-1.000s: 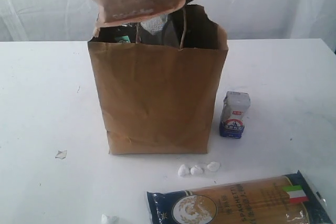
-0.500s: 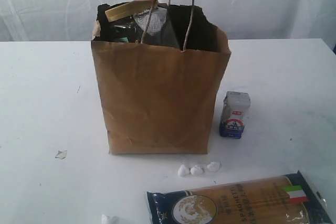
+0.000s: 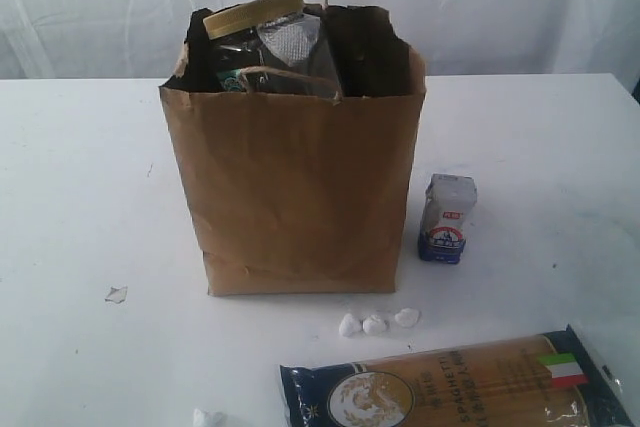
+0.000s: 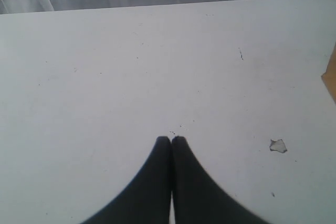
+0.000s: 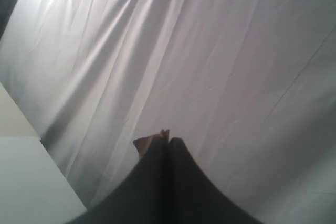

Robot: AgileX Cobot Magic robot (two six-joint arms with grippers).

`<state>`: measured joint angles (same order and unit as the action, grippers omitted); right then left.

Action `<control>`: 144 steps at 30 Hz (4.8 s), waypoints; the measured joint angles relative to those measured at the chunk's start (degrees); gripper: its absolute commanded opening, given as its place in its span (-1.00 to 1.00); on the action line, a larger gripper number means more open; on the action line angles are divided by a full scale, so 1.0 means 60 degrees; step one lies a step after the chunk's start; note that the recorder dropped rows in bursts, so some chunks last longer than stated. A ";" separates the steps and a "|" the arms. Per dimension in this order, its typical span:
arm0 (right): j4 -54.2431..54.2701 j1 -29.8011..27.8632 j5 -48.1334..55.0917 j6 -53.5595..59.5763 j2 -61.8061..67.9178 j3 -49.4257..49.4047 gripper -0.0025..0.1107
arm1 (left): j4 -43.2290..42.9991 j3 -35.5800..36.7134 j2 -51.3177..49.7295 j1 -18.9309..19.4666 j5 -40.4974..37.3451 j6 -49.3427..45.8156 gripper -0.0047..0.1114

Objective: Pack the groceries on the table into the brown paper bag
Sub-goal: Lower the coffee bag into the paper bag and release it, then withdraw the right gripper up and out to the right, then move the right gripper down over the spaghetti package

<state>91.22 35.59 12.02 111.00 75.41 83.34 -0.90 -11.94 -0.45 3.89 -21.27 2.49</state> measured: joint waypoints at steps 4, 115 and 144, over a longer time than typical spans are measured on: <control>-0.0812 0.0000 -0.0678 0.0408 0.0401 0.0000 -0.96 | 0.0000 0.0000 0.0000 0.0000 0.0000 0.0000 -0.92; 0.1578 -0.0552 -0.9052 0.0408 -0.1780 -0.8528 -0.96 | 0.0241 0.0008 0.0000 0.0000 -0.0008 0.0015 -0.92; -1.2001 -0.4052 0.6505 -1.1077 -0.1529 -0.6556 -0.96 | 0.0241 0.0008 0.0000 0.0000 -0.0008 0.0015 -0.92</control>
<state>19.21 11.28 51.05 44.54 66.23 44.00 0.55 -11.89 -0.45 3.89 -21.32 2.58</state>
